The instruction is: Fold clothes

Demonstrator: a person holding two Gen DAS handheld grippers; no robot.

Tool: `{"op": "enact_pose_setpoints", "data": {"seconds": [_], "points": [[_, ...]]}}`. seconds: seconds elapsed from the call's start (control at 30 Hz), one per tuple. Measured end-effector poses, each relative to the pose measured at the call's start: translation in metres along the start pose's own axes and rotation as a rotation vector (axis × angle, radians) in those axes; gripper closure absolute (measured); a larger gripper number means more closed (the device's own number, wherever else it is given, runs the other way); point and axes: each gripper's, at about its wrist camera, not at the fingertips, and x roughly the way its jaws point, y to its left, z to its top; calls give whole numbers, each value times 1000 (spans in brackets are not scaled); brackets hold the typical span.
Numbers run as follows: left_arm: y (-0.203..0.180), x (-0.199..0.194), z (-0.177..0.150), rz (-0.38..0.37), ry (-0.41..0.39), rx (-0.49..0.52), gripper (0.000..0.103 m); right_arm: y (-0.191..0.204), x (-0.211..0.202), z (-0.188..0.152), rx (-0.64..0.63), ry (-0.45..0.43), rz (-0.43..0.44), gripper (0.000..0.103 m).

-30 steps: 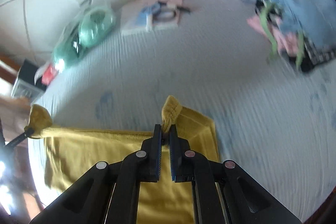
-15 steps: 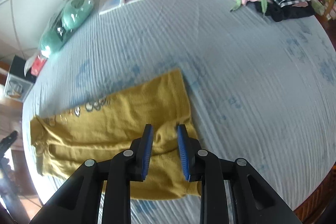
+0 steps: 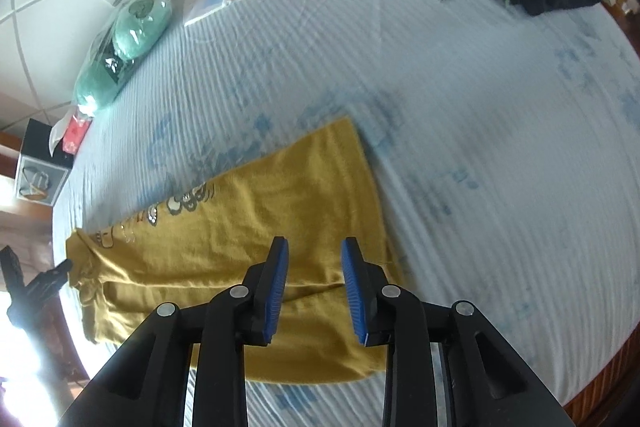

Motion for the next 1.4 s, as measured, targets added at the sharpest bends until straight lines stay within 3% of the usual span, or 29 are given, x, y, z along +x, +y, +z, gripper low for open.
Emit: {"op": "enact_pose_setpoints", "data": {"seconds": [0.17,0.37,0.43,0.57,0.6,0.63,0.7,0.93,1.03,1.13,1.2,1.27,1.4], "points": [[18,-24,-28,49,1,-27,98,-3,11,-8,-14,16,-45,80],[25,-20,-59,170,120,46,98,-14,7,-13,-10,40,-52,80],[21,-30,-55,186,87,50,98,-15,1,-12,-13,33,-61,79],[5,-65,-31,116,-57,65,94,-20,-20,-6,10,-24,-37,75],[2,-68,-25,116,-81,66,83,-21,-24,-4,19,-43,-36,74],[2,-67,-19,126,-99,60,62,-22,-27,-1,25,-57,-38,74],[2,-62,-7,153,-129,48,35,-22,-31,5,35,-77,-41,72],[0,-18,3,180,-102,44,34,1,-8,23,-35,-60,-6,70],[0,-2,0,181,-84,47,36,29,11,24,-147,-20,90,72],[2,18,0,248,-58,49,37,39,36,33,-173,8,46,72],[10,21,2,249,-68,17,34,30,39,42,-130,-22,-35,83],[18,14,2,275,-74,-24,35,17,34,50,-72,-67,-124,83],[24,-21,-11,277,-145,-37,34,2,-5,35,-45,-137,-59,82]]}}
